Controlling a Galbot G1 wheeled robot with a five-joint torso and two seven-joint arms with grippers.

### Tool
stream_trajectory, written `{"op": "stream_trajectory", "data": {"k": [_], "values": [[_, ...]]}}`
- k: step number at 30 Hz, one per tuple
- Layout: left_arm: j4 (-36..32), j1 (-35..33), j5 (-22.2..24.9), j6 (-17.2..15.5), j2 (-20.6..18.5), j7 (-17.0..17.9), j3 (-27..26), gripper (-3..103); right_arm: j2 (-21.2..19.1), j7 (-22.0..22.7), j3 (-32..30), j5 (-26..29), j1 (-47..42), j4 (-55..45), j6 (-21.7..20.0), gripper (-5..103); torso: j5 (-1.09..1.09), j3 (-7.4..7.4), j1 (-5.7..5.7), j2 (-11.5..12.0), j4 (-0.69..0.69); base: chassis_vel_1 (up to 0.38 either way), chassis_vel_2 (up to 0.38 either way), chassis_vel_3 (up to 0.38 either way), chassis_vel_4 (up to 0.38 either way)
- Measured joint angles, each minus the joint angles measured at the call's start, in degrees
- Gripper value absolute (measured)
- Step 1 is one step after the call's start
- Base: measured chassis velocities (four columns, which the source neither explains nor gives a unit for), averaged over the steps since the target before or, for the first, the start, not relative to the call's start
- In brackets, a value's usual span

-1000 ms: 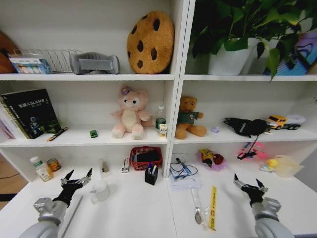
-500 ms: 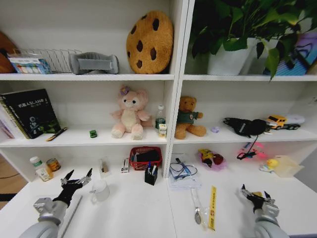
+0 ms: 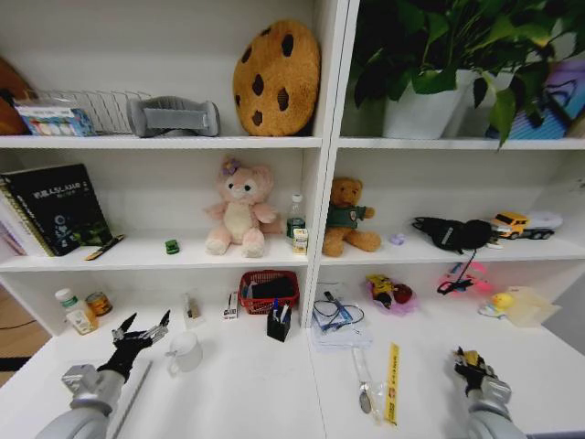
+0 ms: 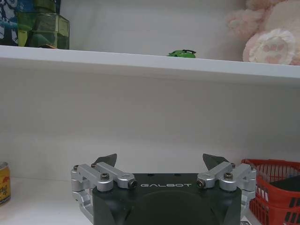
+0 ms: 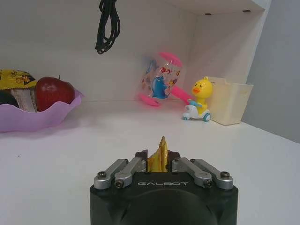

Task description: Organize the objects on the table.

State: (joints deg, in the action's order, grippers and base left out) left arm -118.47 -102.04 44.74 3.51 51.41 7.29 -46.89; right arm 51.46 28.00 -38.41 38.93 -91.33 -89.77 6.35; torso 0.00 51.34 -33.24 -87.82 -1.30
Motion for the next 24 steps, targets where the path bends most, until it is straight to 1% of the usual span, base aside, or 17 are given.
{"op": "stream_trajectory", "data": {"k": [1, 2, 4, 6, 7, 8, 14, 16, 17, 18, 19, 20, 23, 24], "values": [[0.00, 0.00, 0.00, 0.00, 0.00, 0.00, 0.00, 100, 0.00, 0.00, 0.00, 0.00, 0.00, 0.00, 0.00, 25, 0.00, 0.00, 0.00, 0.00, 0.00, 0.000, 0.000, 0.000, 0.000], [0.00, 0.00, 0.00, 0.00, 0.00, 0.00, 0.00, 100, 0.07, -0.01, 0.00, -0.52, -0.12, -0.11, 0.27, 15, 0.00, 0.00, 0.00, 0.00, 0.00, 0.000, 0.000, 0.000, 0.000], [0.00, 0.00, 0.00, 0.00, 0.00, 0.00, 0.00, 100, 0.16, -0.02, 0.00, -0.92, -0.21, -0.37, 0.46, 15, 0.00, 0.00, 0.00, 0.00, 0.00, 0.000, 0.000, 0.000, 0.000], [0.00, 0.00, 0.00, 0.00, 0.00, 0.00, 0.00, 100, 0.33, -0.07, -0.14, -1.87, -0.23, -1.67, 0.82, 5, 0.00, 0.00, 0.00, 0.00, 0.00, 0.000, 0.000, 0.000, 0.000], [0.00, 0.00, 0.00, 0.00, 0.00, 0.00, 0.00, 100, 0.33, -0.07, -0.14, -1.87, -0.23, -1.67, 0.82, 5, 0.00, 0.00, 0.00, 0.00, 0.00, 0.000, 0.000, 0.000, 0.000], [0.00, 0.00, 0.00, 0.00, 0.00, 0.00, 0.00, 100, 0.45, -0.44, -0.15, -2.86, -0.01, -2.73, 1.37, 0, 0.00, 0.00, 0.00, 0.00, -0.01, 0.000, 0.000, 0.000, 0.000], [0.00, 0.00, 0.00, 0.00, 0.00, 0.00, 0.00, 100, 0.73, -1.35, 0.35, -4.77, 1.47, -4.77, 2.18, 0, -0.01, 0.00, 0.00, 0.00, -0.02, 0.000, 0.000, 0.000, 0.000], [0.00, 0.00, 0.00, 0.00, 0.00, 0.00, 0.00, 100, 0.74, -3.69, 2.48, -6.04, 5.56, -7.29, 2.46, 0, 0.00, 0.00, 0.00, 0.00, 0.01, 0.000, 0.000, 0.000, 0.000], [0.00, 0.00, 0.00, 0.00, 0.00, 0.00, 0.00, 100, 0.74, -3.69, 2.48, -6.04, 5.56, -7.29, 2.46, 0, 0.00, 0.00, 0.00, 0.00, 0.01, 0.000, 0.000, 0.000, 0.000], [0.00, 0.00, 0.00, -0.01, 0.00, 0.00, 0.00, 100, 0.58, -5.11, 3.66, -6.86, 7.87, -7.82, 2.63, 0, 0.00, 0.00, 0.00, 0.00, 0.03, 0.000, 0.000, 0.000, 0.000], [0.01, 0.00, 0.00, 0.00, 0.00, 0.00, 0.00, 100, 0.54, -5.55, 4.12, -7.51, 9.51, -7.88, 2.65, 0, 0.00, 0.00, 0.00, 0.00, 0.03, 0.000, 0.000, 0.000, 0.000], [0.00, 0.00, 0.00, -0.01, 0.00, 0.00, 0.00, 100, 0.38, -5.59, 4.59, -7.86, 11.23, -7.25, 2.64, 0, -0.01, 0.00, 0.00, 0.00, 0.00, 0.000, 0.000, 0.000, 0.000], [0.00, 0.00, 0.00, -0.01, 0.00, 0.00, 0.00, 100, 0.11, -5.59, 5.19, -7.89, 12.83, -6.32, 2.50, 0, 0.00, 0.00, 0.00, 0.00, -0.01, 0.000, 0.000, 0.000, 0.000], [0.00, 0.00, 0.00, -0.01, 0.00, 0.01, 0.00, 100, -0.40, -5.59, 6.18, -7.81, 15.44, -4.48, 2.14, 0, 0.01, 0.00, 0.00, 0.00, 0.00, 0.000, 0.000, 0.000, 0.000]]}}
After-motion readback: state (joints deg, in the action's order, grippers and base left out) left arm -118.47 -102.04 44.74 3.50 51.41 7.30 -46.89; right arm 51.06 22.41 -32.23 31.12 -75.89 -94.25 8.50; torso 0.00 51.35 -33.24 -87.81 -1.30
